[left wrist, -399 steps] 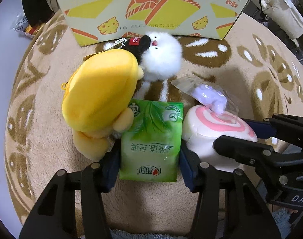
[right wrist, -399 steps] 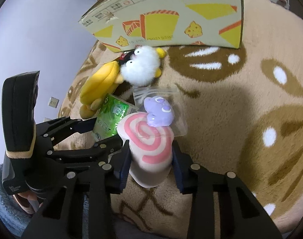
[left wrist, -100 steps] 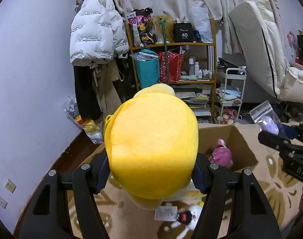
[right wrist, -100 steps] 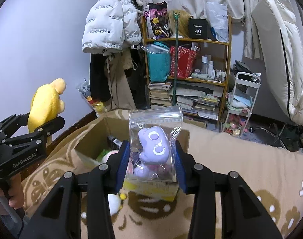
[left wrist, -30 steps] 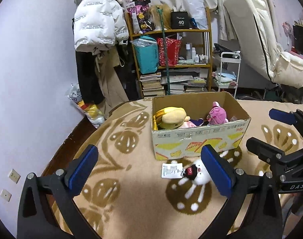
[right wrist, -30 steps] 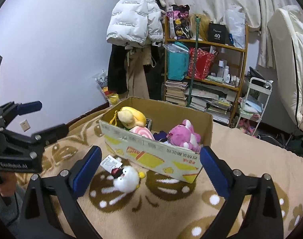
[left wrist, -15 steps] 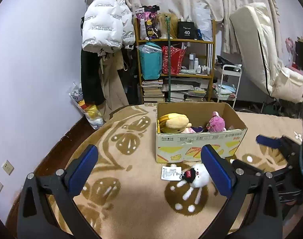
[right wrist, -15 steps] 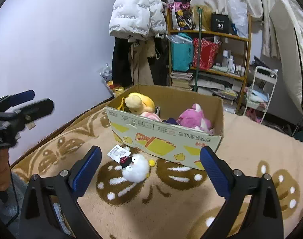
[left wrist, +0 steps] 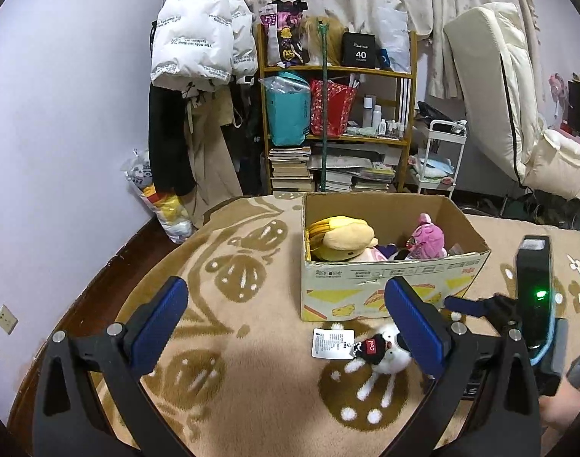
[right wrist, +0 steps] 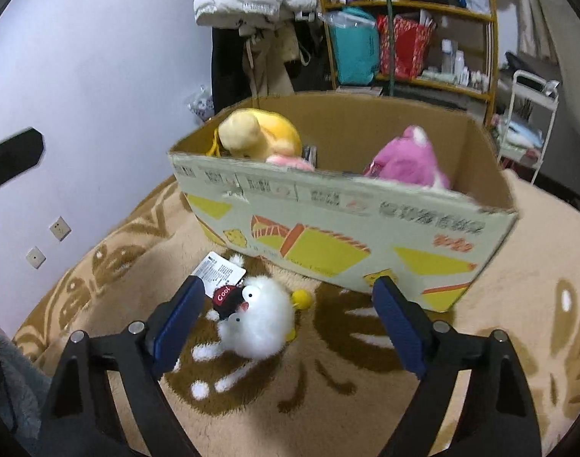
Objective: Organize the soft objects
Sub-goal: 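Grasp the white fluffy plush with the right gripper, then carry the white plush into the box and open the right gripper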
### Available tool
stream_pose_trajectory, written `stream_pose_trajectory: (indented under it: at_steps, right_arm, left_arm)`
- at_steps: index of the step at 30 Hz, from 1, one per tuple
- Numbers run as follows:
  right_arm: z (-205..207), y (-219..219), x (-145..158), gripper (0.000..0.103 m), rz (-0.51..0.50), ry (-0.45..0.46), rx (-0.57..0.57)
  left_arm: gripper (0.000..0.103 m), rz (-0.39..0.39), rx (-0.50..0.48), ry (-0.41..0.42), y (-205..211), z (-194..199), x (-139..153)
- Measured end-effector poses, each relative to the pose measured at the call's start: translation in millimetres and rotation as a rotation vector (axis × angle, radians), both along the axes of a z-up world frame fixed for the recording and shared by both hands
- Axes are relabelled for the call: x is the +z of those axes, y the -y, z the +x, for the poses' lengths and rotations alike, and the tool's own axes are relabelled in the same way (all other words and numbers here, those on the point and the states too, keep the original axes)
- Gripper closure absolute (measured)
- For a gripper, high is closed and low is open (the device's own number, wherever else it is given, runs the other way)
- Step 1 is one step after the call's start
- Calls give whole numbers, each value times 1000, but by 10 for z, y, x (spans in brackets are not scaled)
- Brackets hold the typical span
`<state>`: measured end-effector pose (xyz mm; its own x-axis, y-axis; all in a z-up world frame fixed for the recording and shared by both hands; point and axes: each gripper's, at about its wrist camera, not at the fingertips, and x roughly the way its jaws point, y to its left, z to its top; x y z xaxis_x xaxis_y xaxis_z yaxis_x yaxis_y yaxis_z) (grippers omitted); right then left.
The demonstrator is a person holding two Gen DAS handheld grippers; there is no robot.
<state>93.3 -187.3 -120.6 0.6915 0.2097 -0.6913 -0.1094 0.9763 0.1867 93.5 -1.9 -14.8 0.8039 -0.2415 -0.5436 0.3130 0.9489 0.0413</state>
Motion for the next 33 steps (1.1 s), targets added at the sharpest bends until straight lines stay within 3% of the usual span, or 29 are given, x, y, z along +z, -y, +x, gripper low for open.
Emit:
stream_pose_trajectory:
  at_steps: [4, 6, 12, 14, 17, 21, 33]
  right_arm:
    - [122, -62, -195, 21, 2, -57, 33]
    - [187, -93, -306, 32, 6, -106, 55]
    - [239, -263, -427, 49, 35, -175, 155]
    - [217, -343, -453, 67, 29, -179, 193]
    - [167, -435, -394, 68, -23, -151, 204]
    - [104, -367, -271, 68, -16, -120, 156]
    - [-154, 132, 561, 68, 34, 112, -3]
  left_arm:
    - [1, -1, -2, -18, 12, 61, -38]
    - [1, -5, -8, -27, 20, 72, -57]
    - [1, 13, -26, -42, 88, 91, -109]
    - [1, 24, -29, -39, 111, 78, -115]
    - [1, 26, -30, -36, 115, 56, -115]
    - [1, 25, -24, -27, 91, 29, -113]
    - [1, 10, -1, 1, 29, -12, -52]
